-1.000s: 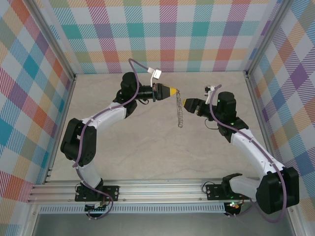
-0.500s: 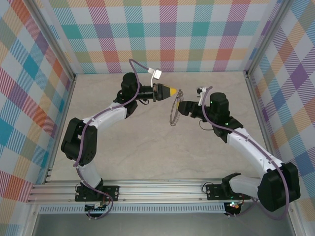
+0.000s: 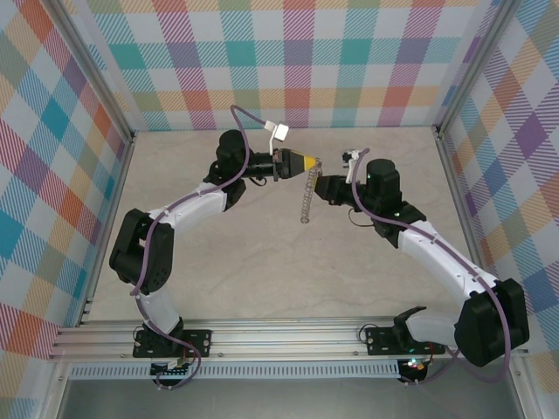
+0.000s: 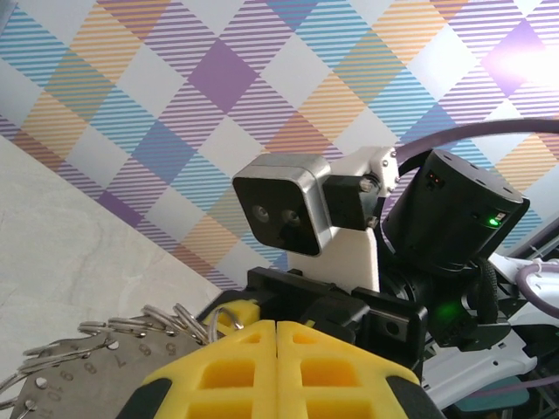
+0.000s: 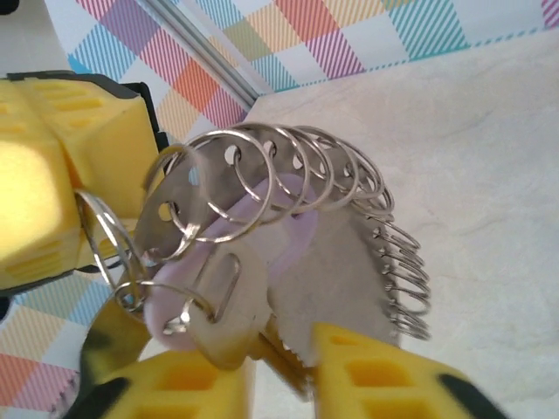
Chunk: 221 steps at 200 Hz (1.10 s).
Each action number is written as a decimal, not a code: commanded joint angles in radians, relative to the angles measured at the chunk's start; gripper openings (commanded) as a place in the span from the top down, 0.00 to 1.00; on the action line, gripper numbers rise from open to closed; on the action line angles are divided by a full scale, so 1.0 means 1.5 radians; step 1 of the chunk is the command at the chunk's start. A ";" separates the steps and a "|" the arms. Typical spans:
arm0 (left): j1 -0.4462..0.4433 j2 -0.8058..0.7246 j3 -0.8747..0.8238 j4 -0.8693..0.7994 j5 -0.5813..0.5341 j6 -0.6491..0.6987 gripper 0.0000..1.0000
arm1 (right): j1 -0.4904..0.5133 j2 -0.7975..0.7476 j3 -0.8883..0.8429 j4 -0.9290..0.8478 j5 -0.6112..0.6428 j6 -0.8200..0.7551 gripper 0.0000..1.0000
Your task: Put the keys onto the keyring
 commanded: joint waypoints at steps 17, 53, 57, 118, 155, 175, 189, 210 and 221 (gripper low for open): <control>-0.009 0.007 -0.006 0.069 -0.010 -0.025 1.00 | 0.014 -0.011 0.013 0.016 -0.009 -0.014 0.95; -0.009 0.009 -0.013 0.106 -0.024 -0.053 1.00 | 0.020 -0.019 -0.002 0.017 -0.006 -0.010 1.00; -0.009 0.010 -0.014 0.112 -0.026 -0.057 1.00 | 0.020 -0.019 -0.003 0.019 -0.006 -0.009 1.00; -0.010 0.018 -0.020 0.153 -0.036 -0.088 1.00 | 0.027 0.000 0.003 0.039 -0.037 -0.003 1.00; -0.014 0.021 -0.019 0.157 -0.035 -0.088 1.00 | 0.031 0.028 0.033 0.041 -0.084 -0.011 1.00; -0.016 0.023 -0.018 0.157 -0.034 -0.089 1.00 | 0.034 0.047 0.058 0.027 -0.114 -0.025 1.00; -0.017 0.026 -0.018 0.157 -0.033 -0.088 1.00 | 0.035 0.055 0.073 0.012 -0.126 -0.036 1.00; -0.019 0.028 -0.015 0.158 -0.032 -0.089 1.00 | 0.035 0.066 0.095 -0.009 -0.145 -0.051 1.00; -0.020 0.029 -0.014 0.159 -0.031 -0.090 1.00 | 0.036 0.073 0.106 -0.024 -0.149 -0.058 1.00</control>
